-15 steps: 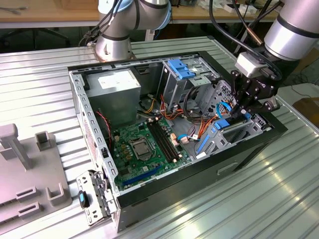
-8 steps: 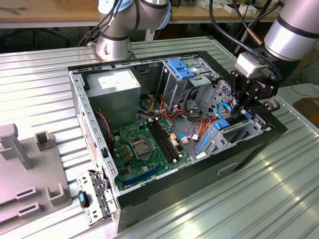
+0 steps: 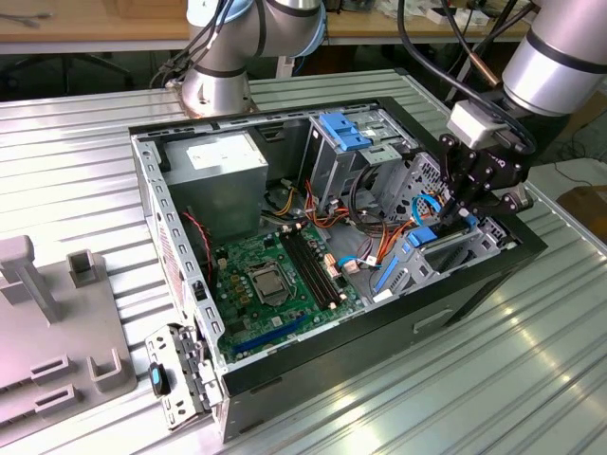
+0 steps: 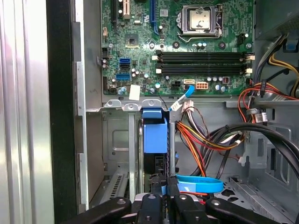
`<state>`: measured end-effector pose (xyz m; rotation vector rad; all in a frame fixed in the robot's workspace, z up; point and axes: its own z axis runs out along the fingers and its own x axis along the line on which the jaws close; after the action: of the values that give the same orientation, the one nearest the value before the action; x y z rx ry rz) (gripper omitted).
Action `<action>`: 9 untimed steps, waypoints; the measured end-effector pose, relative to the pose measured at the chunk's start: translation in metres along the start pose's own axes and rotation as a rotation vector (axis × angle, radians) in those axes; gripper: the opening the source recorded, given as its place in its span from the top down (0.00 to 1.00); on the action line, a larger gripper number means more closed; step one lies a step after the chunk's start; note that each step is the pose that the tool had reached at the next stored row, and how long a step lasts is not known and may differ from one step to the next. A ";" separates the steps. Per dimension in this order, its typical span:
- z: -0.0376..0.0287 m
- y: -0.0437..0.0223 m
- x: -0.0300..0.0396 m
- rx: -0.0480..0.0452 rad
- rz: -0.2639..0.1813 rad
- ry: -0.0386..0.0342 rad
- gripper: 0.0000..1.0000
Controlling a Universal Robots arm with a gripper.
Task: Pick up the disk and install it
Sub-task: 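Insert the second disk wire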
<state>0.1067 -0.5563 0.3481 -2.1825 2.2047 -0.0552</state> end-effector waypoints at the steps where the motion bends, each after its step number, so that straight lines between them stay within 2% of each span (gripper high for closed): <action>1: 0.0000 0.0000 0.0000 0.0012 0.000 -0.0001 0.84; 4: 0.0004 0.0000 0.0000 0.0016 0.000 -0.0011 0.84; 9: 0.0019 0.0001 0.0005 0.0015 0.000 -0.0087 0.84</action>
<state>0.1066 -0.5569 0.3462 -2.1772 2.1998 -0.0472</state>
